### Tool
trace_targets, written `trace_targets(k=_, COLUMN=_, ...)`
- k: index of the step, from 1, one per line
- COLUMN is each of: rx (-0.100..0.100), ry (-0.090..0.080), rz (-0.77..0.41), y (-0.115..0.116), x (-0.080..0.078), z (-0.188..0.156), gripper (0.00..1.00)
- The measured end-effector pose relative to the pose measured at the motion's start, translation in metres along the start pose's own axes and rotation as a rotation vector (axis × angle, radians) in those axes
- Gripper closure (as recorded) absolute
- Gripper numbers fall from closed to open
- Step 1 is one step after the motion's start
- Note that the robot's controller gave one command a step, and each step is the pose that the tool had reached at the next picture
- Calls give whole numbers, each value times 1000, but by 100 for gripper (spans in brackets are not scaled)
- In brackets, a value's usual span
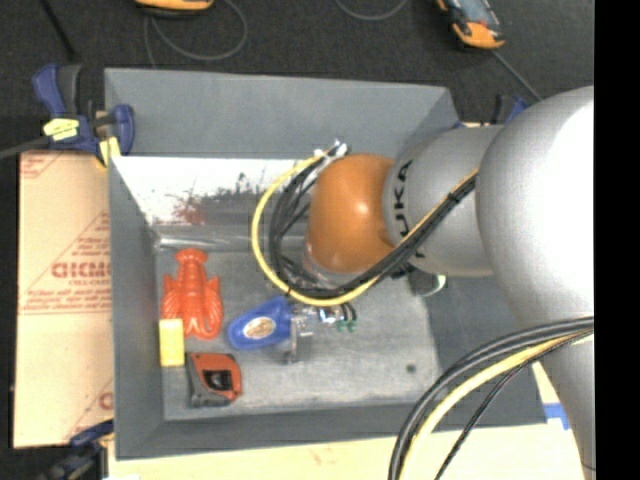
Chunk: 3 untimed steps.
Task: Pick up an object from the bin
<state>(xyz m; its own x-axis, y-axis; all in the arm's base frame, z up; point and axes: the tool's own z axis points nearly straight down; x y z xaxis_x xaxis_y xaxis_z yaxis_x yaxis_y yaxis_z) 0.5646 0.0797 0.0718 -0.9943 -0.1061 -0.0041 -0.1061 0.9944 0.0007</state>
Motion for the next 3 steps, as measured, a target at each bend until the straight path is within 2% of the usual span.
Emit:
trace_targets(k=1, rx=1, ry=-1, rz=-89, y=21, x=-8, z=1, gripper=0)
trace_targets(k=2, rx=0, ry=-2, rz=0, y=-1, x=-1, z=-1, gripper=100)
trace_targets(k=3, rx=-1, ry=-2, rz=0, y=-1, x=-1, z=-1, gripper=100)
